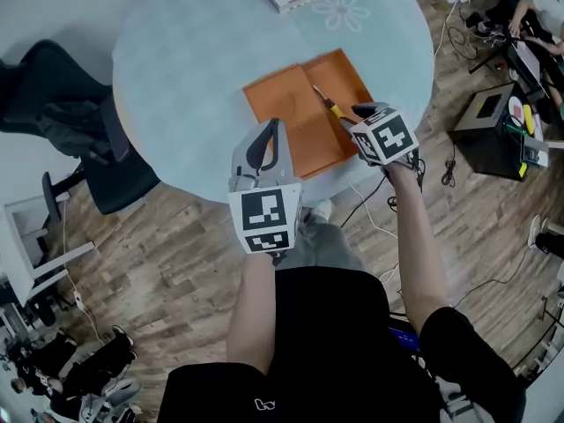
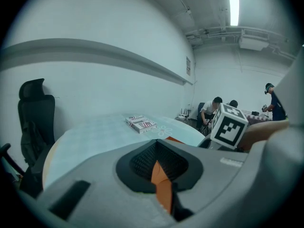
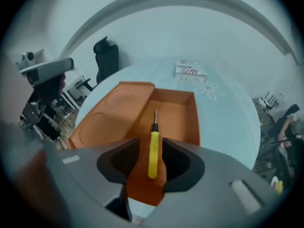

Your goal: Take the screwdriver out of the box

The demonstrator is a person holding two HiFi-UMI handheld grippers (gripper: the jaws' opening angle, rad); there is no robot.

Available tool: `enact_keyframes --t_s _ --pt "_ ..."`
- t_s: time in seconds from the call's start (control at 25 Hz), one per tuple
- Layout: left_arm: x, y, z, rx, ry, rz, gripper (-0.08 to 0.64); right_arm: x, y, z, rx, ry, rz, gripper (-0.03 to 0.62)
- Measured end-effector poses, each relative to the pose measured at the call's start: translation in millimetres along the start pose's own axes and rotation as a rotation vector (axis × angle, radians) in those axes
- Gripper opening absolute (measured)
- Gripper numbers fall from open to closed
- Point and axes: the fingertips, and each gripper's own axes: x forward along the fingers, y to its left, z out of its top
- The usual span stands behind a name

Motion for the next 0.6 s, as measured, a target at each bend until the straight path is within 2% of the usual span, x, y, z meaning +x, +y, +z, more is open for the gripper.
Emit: enact_keyframes --t_s 0.16,0.36,0.6 --pt "3.2 22.6 -4.3 -0.022 0.010 0.017 0.003 27.8 -0.1 -9.1 -0.019 0.158 -0.025 0.167" --pt "8.8 36.5 -7.0 -0.037 0.015 0.023 0.003 48.5 -3.8 -24.5 -0.028 0.297 -0.042 0.172" --pt "13.9 38.2 -4.0 -0.046 0.010 0.013 0.003 53.3 -6.0 -29.9 0.008 0.316 -0.034 0.163"
